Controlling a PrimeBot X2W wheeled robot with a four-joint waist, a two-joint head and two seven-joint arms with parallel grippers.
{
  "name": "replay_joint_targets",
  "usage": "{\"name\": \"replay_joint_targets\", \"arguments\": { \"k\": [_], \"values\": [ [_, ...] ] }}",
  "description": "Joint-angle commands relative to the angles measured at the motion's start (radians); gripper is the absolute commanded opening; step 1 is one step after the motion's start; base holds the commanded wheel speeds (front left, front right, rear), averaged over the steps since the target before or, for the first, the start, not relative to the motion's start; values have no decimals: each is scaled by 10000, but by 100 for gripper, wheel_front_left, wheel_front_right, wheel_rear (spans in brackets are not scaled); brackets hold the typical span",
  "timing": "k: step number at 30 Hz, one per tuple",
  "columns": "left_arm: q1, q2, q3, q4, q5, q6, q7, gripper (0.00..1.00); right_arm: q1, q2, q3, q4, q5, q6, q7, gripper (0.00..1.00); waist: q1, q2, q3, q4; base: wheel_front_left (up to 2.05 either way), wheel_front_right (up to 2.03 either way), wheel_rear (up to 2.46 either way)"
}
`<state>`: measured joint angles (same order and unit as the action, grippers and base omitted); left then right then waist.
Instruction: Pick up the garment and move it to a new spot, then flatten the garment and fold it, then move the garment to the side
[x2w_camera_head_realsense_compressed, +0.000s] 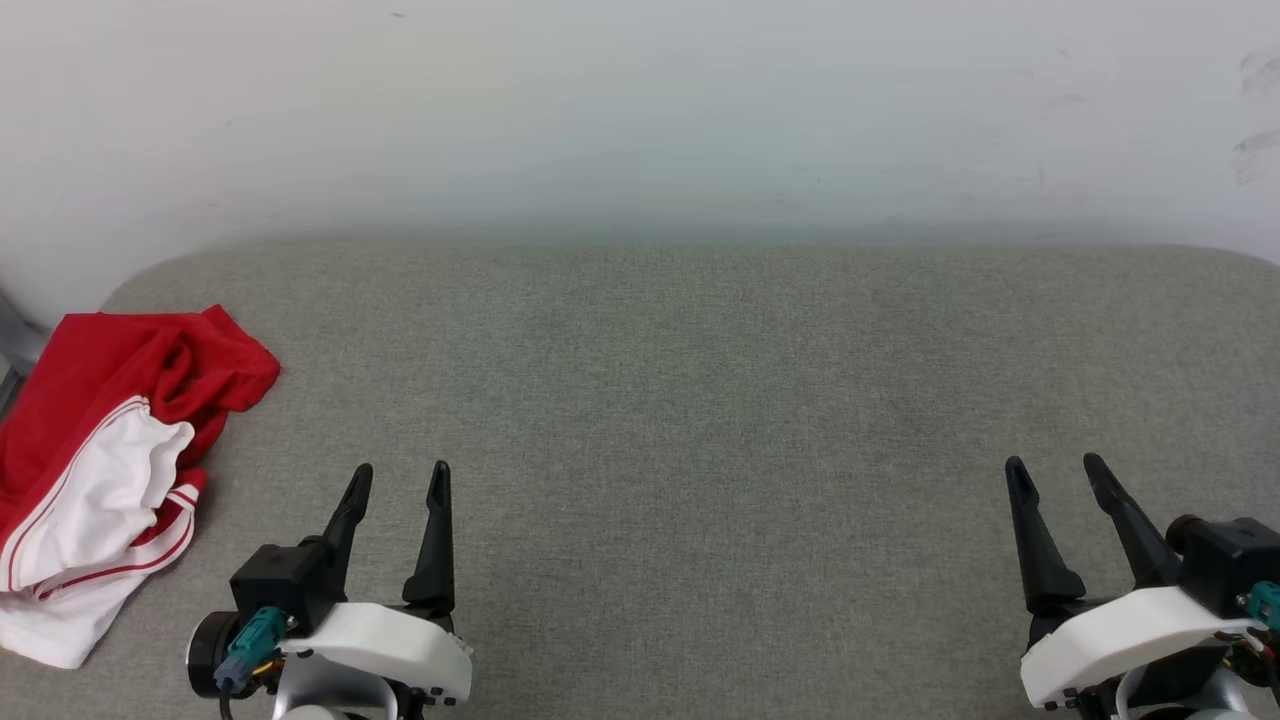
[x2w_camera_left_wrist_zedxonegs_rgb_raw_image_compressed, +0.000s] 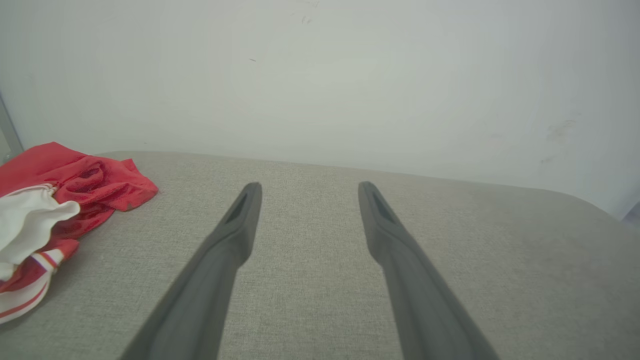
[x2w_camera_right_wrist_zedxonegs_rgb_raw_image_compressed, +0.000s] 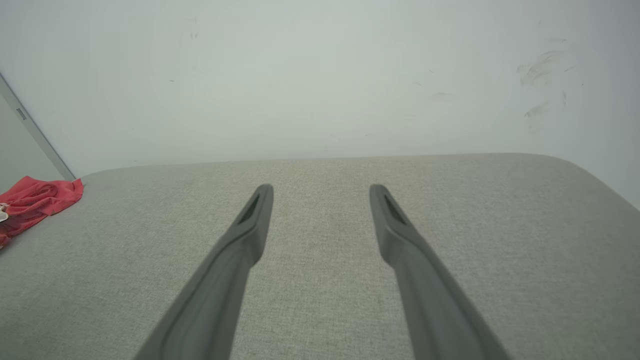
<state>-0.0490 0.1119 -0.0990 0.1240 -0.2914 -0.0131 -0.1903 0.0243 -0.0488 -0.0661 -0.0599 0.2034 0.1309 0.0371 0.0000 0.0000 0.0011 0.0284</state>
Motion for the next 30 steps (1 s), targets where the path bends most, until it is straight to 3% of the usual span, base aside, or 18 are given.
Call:
{"name": "replay_joint_targets", "arguments": {
  "k": [1, 15, 30],
  "values": [
    [-82, 48, -55, -96, 212, 41, -105, 100, 54, -25, 4, -135, -216, -3, -9, 100, 0, 0, 0, 4, 0, 0, 0],
    [-93, -84, -96, -21, 918, -97, -393, 100, 200, -24, -41, -322, -1039, -3, -119, 100, 0, 0, -22, 312, 0, 0, 0],
    [-217, -363, 526, 242, 1488, -597, -684, 100, 322, -20, 224, -554, -1985, -3, -274, 100, 0, 0, -26, 2021, 0, 0, 0]
  ]
}}
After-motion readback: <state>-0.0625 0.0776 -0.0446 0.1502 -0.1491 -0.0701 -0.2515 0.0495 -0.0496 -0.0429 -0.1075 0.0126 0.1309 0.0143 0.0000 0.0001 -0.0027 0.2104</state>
